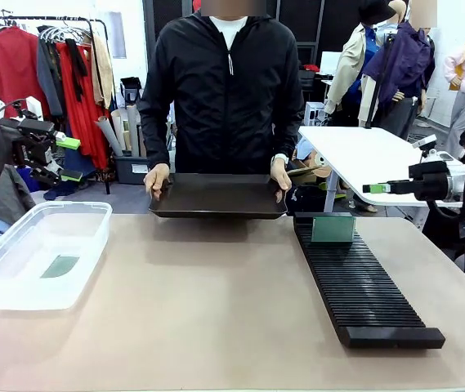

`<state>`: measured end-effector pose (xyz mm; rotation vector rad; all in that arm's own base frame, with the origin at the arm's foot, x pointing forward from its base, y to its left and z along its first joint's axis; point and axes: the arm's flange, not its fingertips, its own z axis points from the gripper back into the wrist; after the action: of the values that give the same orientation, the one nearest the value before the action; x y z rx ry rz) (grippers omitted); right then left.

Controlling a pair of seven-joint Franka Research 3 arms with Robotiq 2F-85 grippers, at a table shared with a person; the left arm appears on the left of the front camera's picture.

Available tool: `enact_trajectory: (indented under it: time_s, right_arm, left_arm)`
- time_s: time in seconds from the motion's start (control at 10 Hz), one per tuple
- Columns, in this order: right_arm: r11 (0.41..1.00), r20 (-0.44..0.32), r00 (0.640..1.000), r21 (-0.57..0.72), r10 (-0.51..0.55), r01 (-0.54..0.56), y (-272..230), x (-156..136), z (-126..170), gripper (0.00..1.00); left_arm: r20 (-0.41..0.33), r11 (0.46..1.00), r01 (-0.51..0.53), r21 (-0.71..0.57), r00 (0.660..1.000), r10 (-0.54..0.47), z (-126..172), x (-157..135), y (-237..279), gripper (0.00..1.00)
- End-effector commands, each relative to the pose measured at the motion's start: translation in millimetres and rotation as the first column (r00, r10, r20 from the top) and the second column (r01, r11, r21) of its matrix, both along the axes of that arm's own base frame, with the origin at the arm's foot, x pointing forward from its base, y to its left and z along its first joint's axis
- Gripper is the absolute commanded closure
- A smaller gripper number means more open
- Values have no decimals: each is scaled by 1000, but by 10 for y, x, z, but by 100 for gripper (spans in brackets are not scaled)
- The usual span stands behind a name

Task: Sort PCBs into racks and boxes based on the side picked up.
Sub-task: If the short side of the Blank PCB is picked up, insert it into the PCB Rack ; if the long side is picked up, place it in the Organizing box.

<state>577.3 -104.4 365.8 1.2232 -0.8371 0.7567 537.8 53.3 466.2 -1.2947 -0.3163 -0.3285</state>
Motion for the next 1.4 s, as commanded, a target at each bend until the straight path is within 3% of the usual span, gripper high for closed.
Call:
enact_trajectory:
  time_s: [0.0,0.2,0.6,0.9,1.0,1.3]
  right_arm:
    - [997,-106,992,60,62,-56,26,-272,214,0]
    - [993,-142,987,106,70,-55,-6,-439,413,0]
    - [997,-298,955,83,15,10,-65,-573,852,0]
    - [999,-366,930,34,26,-15,79,-616,933,0]
    - [997,-298,954,71,17,5,-98,-540,914,0]
    - [997,-298,954,71,17,5,-98,-540,914,0]
  left_arm:
    - [-2,1000,1,8,1000,-1,15,-2,7,0]
    - [-2,1000,1,8,1000,-1,15,-2,7,0]
    - [-2,1000,1,8,1000,-1,15,-2,7,0]
    - [-2,1000,1,8,1000,-1,15,-2,7,0]
    - [-2,1000,1,8,1000,-1,15,-2,7,0]
    - [-2,1000,1,8,1000,-1,15,-2,7,0]
